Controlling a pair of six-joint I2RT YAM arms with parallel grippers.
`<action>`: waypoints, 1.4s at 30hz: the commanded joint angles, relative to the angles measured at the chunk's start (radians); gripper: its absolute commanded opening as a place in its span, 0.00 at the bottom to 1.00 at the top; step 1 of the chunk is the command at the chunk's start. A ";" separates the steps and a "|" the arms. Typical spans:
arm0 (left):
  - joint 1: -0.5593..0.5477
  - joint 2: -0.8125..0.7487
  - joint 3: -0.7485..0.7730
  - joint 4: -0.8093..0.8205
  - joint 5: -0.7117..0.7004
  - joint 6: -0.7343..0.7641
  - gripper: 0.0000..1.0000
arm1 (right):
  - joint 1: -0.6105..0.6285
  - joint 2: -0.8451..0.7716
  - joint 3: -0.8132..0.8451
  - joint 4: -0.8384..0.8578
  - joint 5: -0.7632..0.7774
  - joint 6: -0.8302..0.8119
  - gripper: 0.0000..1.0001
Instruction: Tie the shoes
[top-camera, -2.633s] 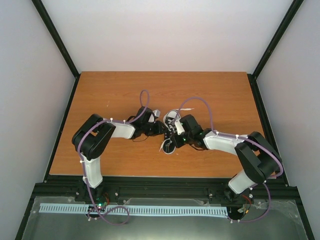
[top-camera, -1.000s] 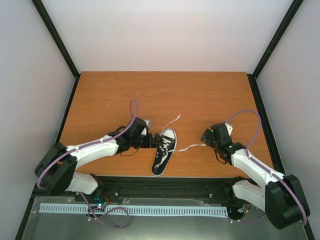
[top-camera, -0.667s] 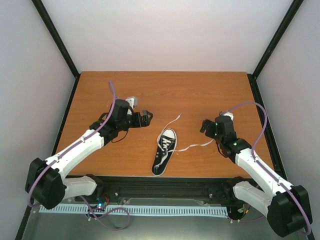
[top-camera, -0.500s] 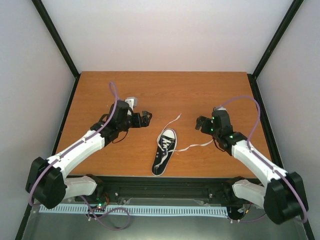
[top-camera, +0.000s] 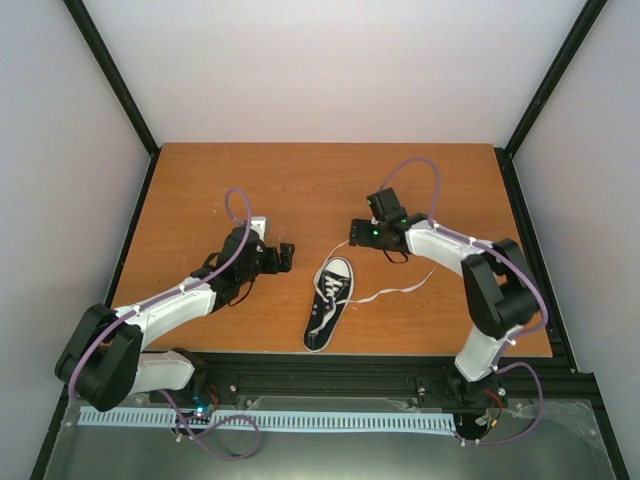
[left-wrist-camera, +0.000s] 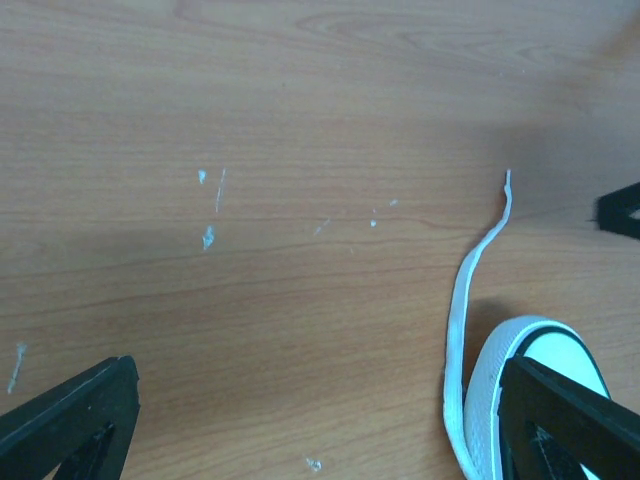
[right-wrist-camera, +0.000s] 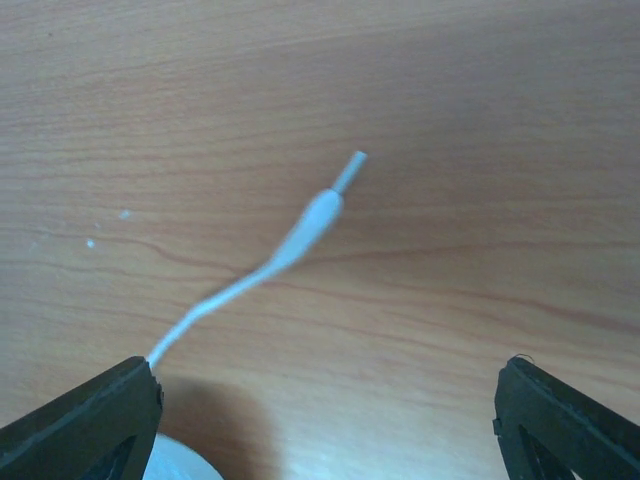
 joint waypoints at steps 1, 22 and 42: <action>0.004 -0.001 -0.001 0.081 -0.051 0.032 1.00 | 0.058 0.132 0.139 -0.057 0.040 0.038 0.89; 0.003 -0.024 0.001 0.059 -0.076 0.033 1.00 | 0.136 0.450 0.390 -0.141 0.119 0.128 0.29; 0.000 0.114 0.007 0.341 0.469 0.056 0.99 | 0.146 -0.071 0.141 0.135 -0.145 0.153 0.03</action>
